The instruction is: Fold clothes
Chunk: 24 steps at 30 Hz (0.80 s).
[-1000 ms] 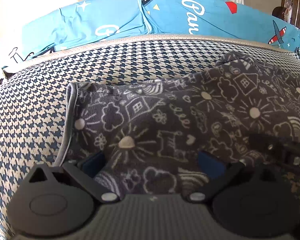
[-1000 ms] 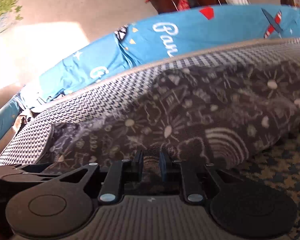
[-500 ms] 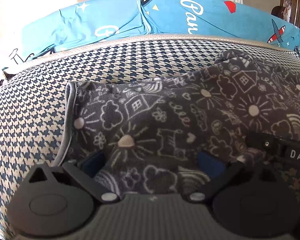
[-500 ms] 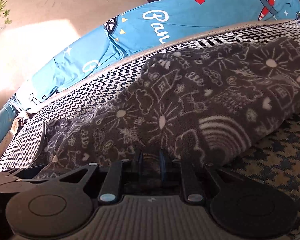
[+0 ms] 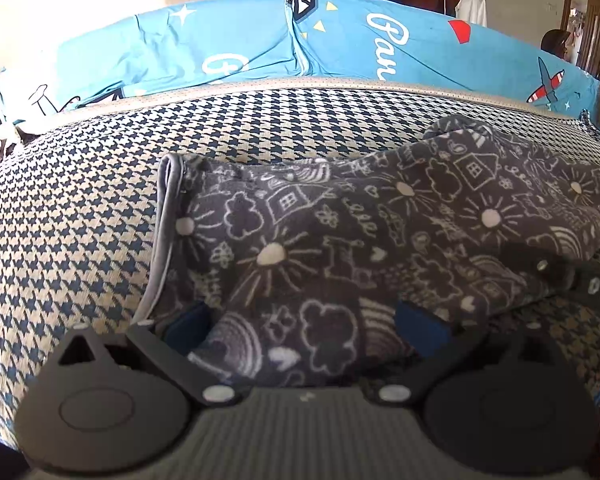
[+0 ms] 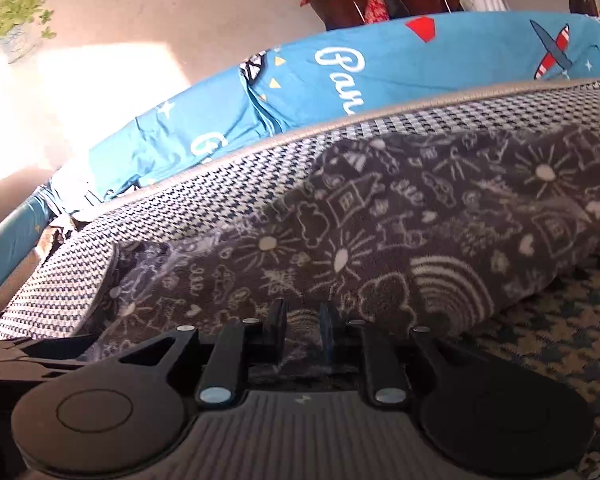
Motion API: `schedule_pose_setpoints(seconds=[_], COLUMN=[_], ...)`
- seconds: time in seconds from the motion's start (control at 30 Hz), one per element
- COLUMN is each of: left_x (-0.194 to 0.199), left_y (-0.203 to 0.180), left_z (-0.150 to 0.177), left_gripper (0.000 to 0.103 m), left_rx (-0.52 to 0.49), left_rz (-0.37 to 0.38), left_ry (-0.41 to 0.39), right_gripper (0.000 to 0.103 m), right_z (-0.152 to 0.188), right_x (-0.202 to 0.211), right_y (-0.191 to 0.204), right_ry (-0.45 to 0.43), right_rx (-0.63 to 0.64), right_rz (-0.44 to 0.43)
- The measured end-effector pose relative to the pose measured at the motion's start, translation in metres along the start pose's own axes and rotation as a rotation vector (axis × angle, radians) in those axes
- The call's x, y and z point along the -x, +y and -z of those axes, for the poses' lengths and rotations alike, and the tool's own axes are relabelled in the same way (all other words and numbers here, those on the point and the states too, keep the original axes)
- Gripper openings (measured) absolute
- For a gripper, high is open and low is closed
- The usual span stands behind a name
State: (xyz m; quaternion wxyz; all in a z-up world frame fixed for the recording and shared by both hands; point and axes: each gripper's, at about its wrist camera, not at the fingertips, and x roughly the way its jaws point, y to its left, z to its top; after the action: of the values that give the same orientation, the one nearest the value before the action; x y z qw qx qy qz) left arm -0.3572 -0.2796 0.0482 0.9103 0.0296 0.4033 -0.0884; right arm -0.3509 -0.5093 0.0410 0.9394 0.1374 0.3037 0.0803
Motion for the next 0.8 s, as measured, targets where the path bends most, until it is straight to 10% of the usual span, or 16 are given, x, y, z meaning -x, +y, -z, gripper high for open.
schedule_pose_setpoints(seconds=[0.8], left_x=[-0.007], left_y=[-0.001], left_z=[0.0], left_gripper=[0.103], left_rx=[0.015], left_rz=[-0.015], left_ry=[-0.006], right_gripper=[0.019], right_z=[-0.03], right_x=[0.046], right_y=[-0.095], right_ry=[-0.177], right_rx=[-0.172], right_rz=[0.207])
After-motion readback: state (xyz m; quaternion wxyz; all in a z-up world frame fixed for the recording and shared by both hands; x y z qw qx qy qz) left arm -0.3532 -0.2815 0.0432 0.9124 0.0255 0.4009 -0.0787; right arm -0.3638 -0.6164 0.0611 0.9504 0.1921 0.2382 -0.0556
